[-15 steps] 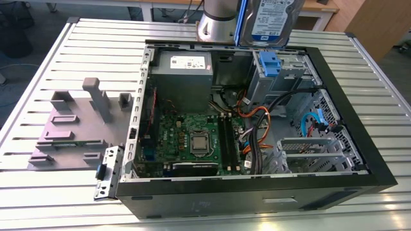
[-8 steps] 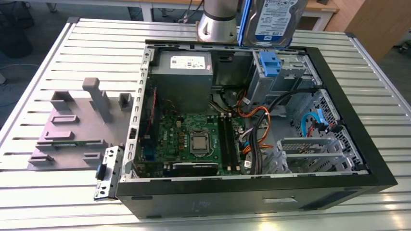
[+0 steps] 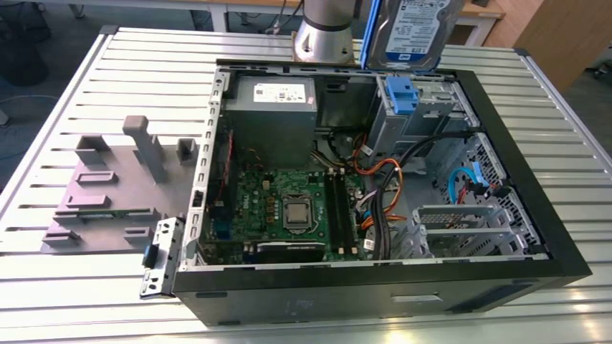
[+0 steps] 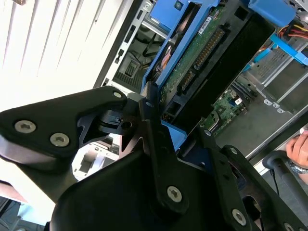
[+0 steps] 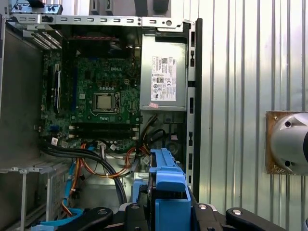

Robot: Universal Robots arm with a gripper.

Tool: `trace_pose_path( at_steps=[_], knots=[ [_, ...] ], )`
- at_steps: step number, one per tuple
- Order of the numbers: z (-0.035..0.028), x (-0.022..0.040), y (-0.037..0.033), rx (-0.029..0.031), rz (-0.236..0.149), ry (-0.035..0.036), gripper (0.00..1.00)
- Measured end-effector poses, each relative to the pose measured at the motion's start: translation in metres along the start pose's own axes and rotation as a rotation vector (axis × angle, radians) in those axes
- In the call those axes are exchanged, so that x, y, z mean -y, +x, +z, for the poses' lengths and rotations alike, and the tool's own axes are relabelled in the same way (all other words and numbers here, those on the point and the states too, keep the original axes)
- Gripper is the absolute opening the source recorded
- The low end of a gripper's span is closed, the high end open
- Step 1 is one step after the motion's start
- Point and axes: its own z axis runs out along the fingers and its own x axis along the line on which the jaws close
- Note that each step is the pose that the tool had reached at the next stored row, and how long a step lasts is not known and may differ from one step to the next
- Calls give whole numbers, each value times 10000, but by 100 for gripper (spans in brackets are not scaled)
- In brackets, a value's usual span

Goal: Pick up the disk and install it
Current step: 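Pick up the disk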

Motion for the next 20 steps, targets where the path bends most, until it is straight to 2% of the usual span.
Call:
trace_pose_path(
  at_steps=[20],
  knots=[
    [-9, 197, 1, 0, 1, -1, 36]
  ],
)
